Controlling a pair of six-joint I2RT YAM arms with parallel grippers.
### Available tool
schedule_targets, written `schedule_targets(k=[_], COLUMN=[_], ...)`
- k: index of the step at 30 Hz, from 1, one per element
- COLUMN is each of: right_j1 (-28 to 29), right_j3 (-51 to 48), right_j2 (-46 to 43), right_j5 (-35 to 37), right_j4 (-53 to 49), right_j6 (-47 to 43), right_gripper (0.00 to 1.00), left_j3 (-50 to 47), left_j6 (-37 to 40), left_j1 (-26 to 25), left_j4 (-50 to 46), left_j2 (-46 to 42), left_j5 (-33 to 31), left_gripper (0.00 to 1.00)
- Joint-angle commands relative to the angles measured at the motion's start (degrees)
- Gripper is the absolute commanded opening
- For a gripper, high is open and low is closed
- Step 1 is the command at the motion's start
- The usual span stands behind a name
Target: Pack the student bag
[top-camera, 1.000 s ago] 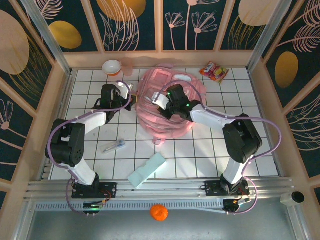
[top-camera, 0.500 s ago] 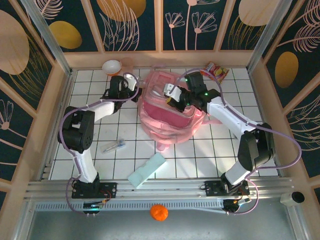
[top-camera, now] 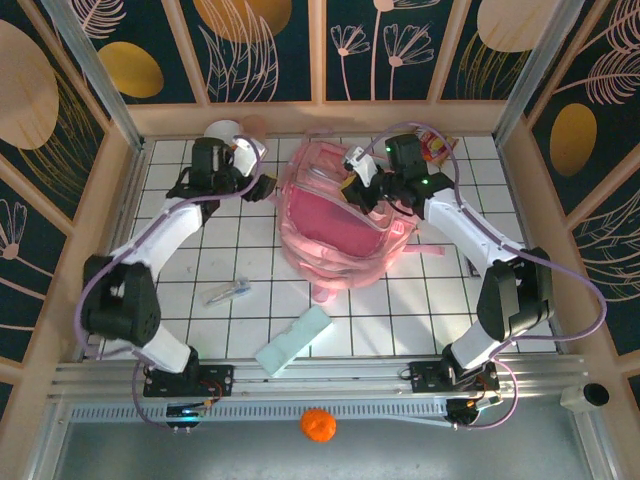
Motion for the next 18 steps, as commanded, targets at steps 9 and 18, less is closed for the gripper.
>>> schedule_targets(k=[9, 18], right_j1=[-2.6, -2.79], right_j3=[1.36, -0.16], right_j2=[-1.27, -1.03], right_j5=[-2.92, -4.41], right_j4=[5.51, 7.42], right_j6=[10.9, 12.02], right_gripper=[0.0, 0.0], left_j3=[-14.73, -19.04], left_j6=[-0.8, -25.01], left_j1=[-16.82, -36.93], left_j4=[-17.92, -20.85], left_j2=[-14.94, -14.82], left_j5=[-2.88, -14.04], left_gripper=[0.77, 0.85])
